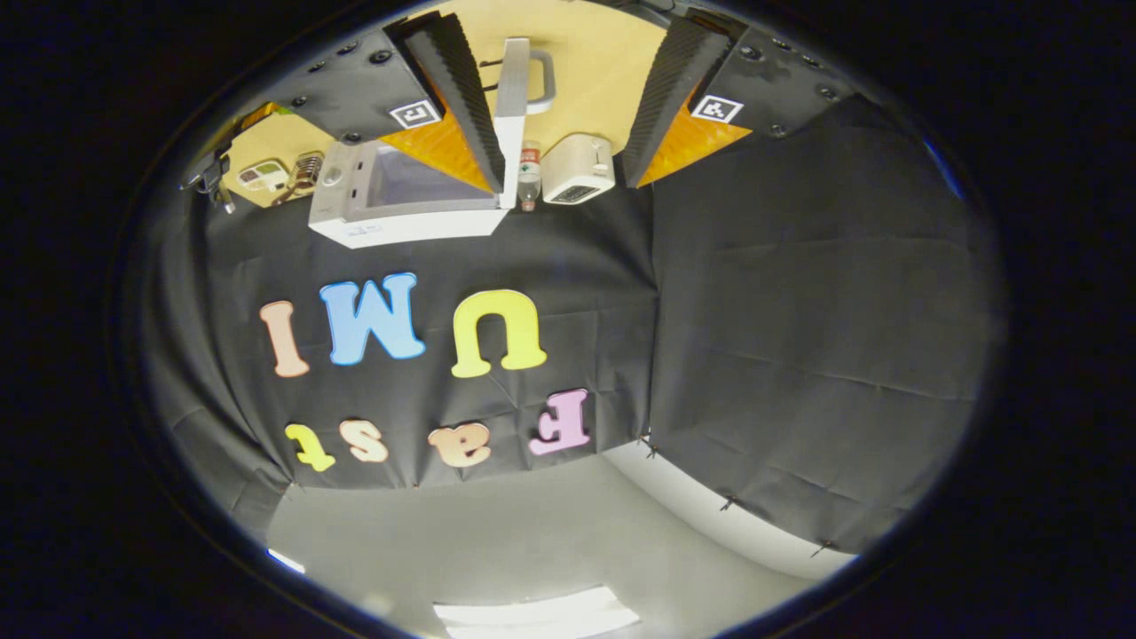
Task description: Open the microwave oven with the left hand, put the food in, and close the microwave oven.
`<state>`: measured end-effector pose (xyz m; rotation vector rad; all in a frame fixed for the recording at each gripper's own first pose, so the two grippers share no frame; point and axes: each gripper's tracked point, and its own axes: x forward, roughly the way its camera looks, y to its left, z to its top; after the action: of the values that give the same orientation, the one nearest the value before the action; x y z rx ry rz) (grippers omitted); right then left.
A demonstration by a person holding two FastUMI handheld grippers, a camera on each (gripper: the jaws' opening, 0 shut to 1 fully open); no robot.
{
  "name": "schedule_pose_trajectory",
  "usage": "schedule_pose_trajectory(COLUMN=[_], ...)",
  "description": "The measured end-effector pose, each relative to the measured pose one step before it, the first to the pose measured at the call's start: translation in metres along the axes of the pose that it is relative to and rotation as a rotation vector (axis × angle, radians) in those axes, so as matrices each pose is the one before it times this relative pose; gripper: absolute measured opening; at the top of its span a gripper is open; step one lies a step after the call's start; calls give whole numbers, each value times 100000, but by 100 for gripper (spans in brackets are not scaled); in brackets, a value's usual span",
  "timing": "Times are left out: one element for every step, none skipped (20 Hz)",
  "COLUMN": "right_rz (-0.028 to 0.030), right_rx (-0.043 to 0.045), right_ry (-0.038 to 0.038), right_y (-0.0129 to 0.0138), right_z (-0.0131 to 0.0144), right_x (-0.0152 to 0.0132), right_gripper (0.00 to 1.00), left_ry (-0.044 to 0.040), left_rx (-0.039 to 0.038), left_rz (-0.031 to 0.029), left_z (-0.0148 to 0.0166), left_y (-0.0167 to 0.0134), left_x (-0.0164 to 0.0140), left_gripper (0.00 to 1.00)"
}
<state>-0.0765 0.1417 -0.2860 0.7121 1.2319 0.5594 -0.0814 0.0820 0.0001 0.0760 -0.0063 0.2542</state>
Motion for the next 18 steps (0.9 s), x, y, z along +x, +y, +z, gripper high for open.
schedule_pose_trajectory(right_rz=[1620, 1888, 1553, 1226, 987, 950, 856, 897, 873, 960, 1049, 1004, 1218, 707, 604, 168, -334, -88], right_rx=[814, 577, 524, 364, 57, -374, -679, -1000, -1053, -652, -267, 918, 1484, 1972, 1324, 839, 1013, 1100], right_ry=[-317, -459, -1189, -1186, -1775, -1574, -1830, -2035, -2519, -2769, -2647, -2885, -2754, -2420, -2675, -2693, -2425, -2293], right_y=[320, 636, 550, 598, 636, 645, 732, 654, 826, 722, 800, 782, 869, 668, 686, 443, 271, 276], right_z=[302, 274, 492, 534, 619, 556, 664, 768, 731, 895, 747, 848, 601, 686, 545, 575, 468, 356], right_x=[-258, -343, -311, -238, -77, 83, 111, 252, 349, 524, 622, 869, 770, 945, 978, 1084, 1105, 1158], right_gripper=[31, 31, 28, 31, 32, 32, 31, 32, 32, 32, 31, 31, 32, 31, 31, 31, 32, 31], left_ry=[-490, -235, -136, -242, -442, -565, -573, -511, -468, -234, -88, -135, -667, 121, 258, -719, -505, 243], left_rx=[294, 64, -167, -115, 172, 287, 313, 182, -125, -415, -605, -498, -199, -197, -470, -512, -190, -80], left_rz=[468, 206, -236, -460, -477, -759, -874, -915, -1004, -1245, -1254, -1311, -1031, -867, -1219, -1225, -698, -310], left_z=[322, 201, 284, 96, 214, 188, 172, -81, 28, -118, -200, -182, -15, -215, -156, 153, 115, -430], left_y=[-35, -10, -98, -185, -68, -84, -59, -123, -1, -49, 14, 149, 365, 544, 477, 661, 689, 725], left_x=[53, 103, 117, 177, 148, 407, 283, 659, 506, 757, 763, 887, 879, 1040, 930, 1042, 801, 1002], left_gripper=[87, 86, 86, 88, 87, 87, 87, 87, 88, 88, 88, 88, 88, 87, 88, 89, 88, 88])
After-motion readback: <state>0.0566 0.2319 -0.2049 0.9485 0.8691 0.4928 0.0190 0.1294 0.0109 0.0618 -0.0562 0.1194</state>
